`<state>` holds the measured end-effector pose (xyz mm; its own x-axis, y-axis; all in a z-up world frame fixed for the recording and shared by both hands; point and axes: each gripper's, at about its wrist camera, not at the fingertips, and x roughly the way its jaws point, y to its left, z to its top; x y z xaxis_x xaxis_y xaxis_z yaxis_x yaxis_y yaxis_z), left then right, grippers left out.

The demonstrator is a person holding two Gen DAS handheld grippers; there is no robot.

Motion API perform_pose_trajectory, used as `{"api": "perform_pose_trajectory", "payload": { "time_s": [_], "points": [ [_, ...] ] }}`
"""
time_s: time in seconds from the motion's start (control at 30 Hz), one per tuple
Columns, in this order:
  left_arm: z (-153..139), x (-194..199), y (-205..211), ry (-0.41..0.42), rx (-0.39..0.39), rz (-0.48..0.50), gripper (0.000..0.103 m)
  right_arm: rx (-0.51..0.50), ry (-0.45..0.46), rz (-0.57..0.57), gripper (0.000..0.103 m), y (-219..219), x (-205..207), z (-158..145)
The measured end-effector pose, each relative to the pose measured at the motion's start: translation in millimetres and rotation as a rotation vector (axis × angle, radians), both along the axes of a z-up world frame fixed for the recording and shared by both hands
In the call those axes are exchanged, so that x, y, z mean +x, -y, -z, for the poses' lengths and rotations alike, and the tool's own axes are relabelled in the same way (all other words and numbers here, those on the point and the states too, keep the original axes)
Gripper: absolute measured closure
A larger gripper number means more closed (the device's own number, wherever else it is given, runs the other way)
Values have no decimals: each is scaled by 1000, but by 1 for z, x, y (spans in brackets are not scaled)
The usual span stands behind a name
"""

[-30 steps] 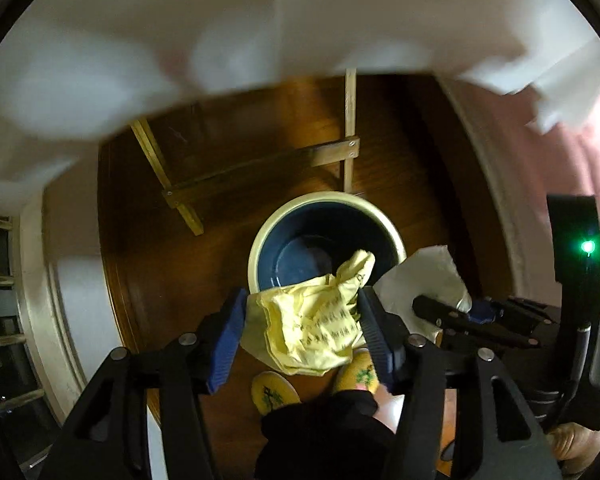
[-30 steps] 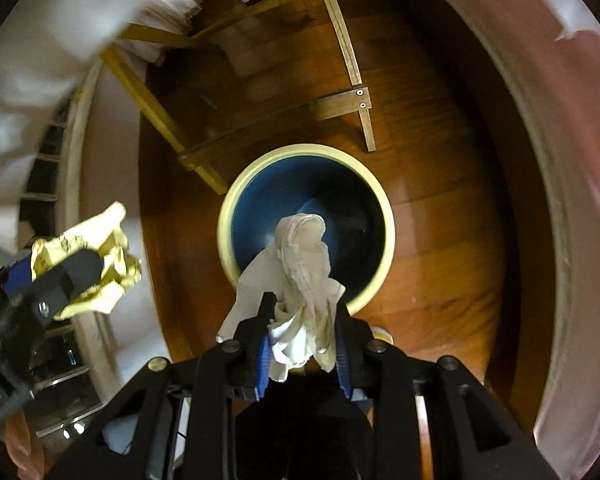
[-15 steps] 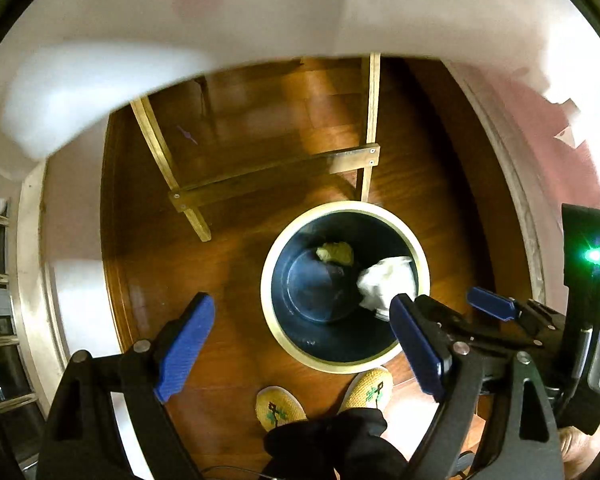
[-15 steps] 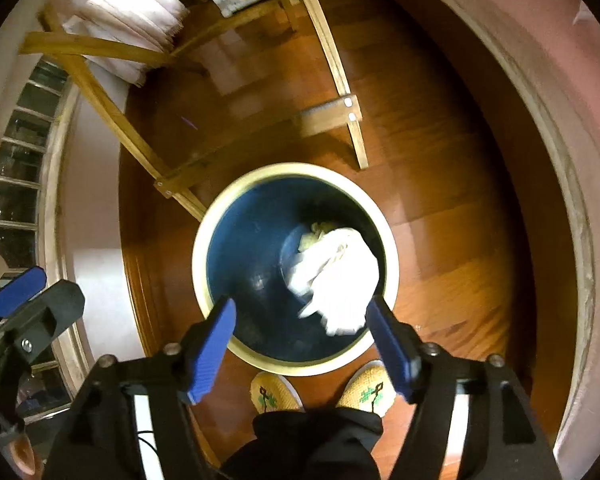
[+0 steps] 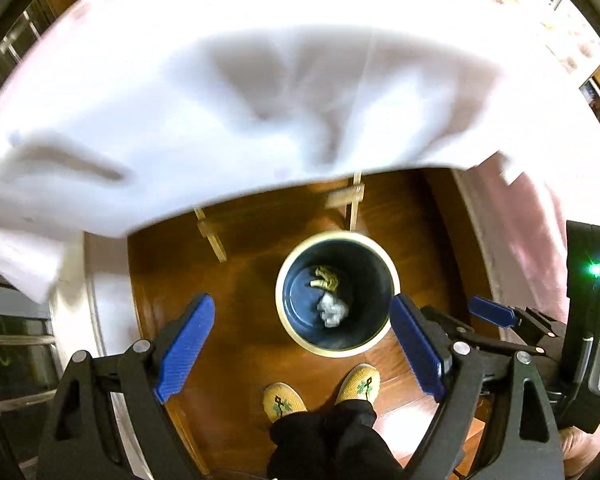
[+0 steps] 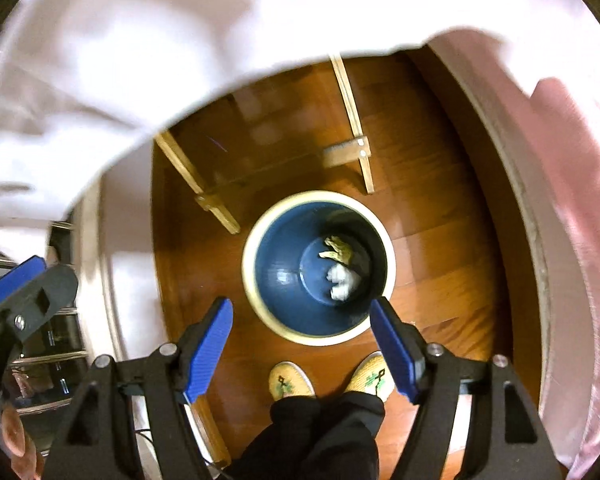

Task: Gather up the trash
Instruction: 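Raise both tools back over the table toward the snack wrappers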

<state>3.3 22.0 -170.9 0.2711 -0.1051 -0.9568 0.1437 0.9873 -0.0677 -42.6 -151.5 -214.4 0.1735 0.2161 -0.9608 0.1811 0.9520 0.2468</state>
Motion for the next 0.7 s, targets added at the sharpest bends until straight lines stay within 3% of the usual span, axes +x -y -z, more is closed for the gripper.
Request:
{"api": "perform_pose_trajectory", "payload": {
  "time_s": [0.27,0.43,0.7],
  "points": [
    [-109,-4,-17,139,-10,36,15,-4,105,-2,32,-21,-4,-106],
    [-161,-2,-30,202,-17,48,15,-27,185,-20,32,-36,-3,-162],
    [-214,3,-49,292,-70,35,15,-77,321,-17,32,-55,4,-230]
  ]
}}
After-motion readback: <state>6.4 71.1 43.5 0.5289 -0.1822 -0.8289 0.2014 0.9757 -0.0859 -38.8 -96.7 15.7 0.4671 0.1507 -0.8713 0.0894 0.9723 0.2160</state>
